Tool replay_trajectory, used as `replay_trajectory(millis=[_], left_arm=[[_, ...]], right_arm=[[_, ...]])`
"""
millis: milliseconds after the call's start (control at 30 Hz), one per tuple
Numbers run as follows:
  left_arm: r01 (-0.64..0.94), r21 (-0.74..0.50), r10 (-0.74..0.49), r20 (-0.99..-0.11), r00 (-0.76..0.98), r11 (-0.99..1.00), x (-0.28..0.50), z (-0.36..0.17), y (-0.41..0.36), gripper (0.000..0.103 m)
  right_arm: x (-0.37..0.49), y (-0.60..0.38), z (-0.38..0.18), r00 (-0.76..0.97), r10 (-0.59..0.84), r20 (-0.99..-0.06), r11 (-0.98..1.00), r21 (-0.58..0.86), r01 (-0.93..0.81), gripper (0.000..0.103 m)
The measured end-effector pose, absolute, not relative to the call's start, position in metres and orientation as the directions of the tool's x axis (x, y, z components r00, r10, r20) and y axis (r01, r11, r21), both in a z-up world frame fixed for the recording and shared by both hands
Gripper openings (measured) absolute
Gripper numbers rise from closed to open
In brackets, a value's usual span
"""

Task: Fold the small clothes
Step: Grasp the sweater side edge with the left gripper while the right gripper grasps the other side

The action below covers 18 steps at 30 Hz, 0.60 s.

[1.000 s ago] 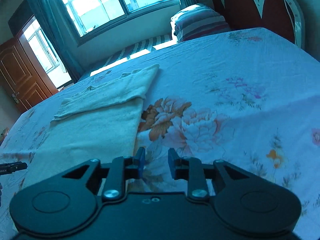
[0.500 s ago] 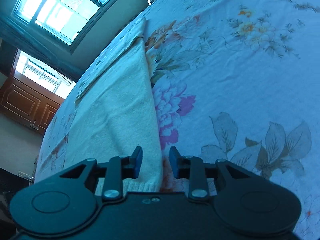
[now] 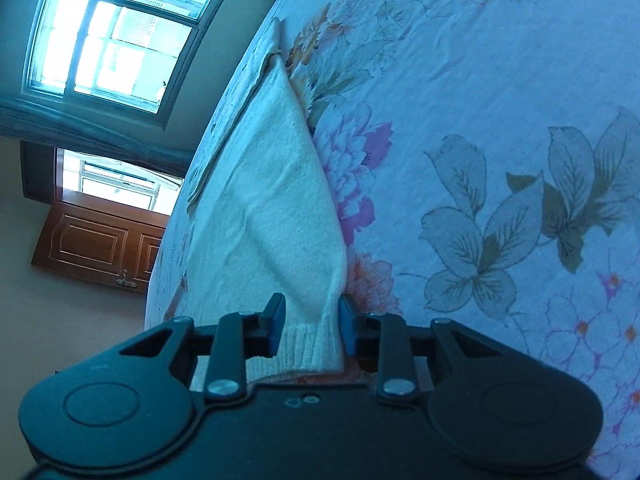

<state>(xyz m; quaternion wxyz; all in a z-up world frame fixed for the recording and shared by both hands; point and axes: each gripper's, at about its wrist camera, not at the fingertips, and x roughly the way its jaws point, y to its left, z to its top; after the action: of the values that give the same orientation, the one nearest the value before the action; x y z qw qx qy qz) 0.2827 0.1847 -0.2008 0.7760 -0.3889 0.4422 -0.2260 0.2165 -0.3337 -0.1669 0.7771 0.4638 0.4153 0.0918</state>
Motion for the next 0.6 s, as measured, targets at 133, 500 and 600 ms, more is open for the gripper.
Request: replay_trajectory(millis=[133,500,600], left_arm=[[0.014,-0.795,-0.689,-0.516,0.509,0.606,0.292,-0.200,0.183,0.040],[0.097,-0.722,-0.668,-0.569,0.481,0.685,0.295,-0.197,0.181,0.002],[0.101,-0.718,-0.655,-0.557,0.511,0.689,0.289,-0.192,0.187,0.002]], right_arm=[[0.225,-0.327,-0.163,0.621,0.535,-0.573,0.589,0.779,0.212,0.029],[0.239,-0.330,-0.162,0.589,0.526,-0.613,0.663,0.729,0.167,0.006],[0.230,-0.326,-0.155,0.600,0.502,-0.623,0.705,0.697,0.134,0.005]])
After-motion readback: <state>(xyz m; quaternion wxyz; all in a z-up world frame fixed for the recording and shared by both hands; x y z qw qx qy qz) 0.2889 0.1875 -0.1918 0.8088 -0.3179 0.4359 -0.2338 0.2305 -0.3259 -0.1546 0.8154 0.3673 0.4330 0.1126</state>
